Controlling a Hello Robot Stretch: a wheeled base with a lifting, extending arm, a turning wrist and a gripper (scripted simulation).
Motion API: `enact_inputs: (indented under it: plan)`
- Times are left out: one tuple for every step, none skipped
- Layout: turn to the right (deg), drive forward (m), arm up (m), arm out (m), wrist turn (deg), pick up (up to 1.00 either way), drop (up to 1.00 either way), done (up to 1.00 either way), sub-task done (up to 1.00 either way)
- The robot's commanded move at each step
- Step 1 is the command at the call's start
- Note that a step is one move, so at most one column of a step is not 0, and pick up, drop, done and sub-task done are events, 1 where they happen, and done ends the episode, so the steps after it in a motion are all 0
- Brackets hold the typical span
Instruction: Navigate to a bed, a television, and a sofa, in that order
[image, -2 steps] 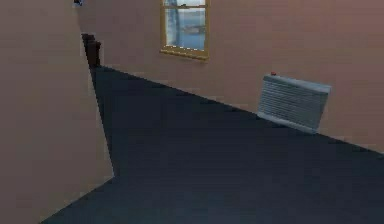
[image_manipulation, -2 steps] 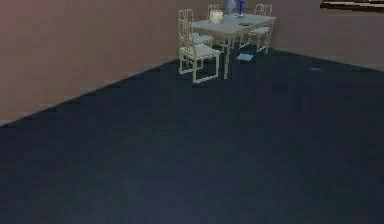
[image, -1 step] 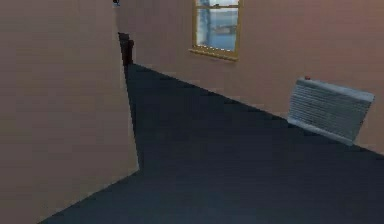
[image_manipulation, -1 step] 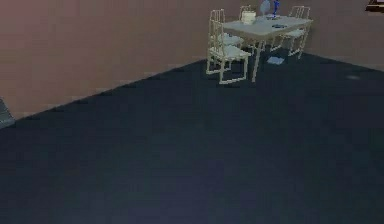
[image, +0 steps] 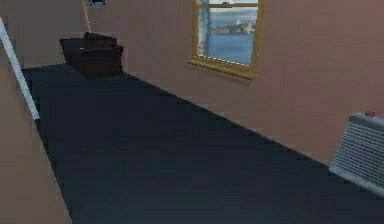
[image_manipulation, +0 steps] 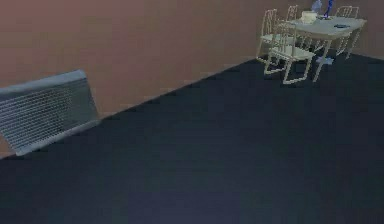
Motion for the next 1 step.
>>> enact_inputs:
  plan:
    - [0.0, 0.80, 0.00, 0.00, 0.0, 0.00, 0.00, 0.00, 0.00]
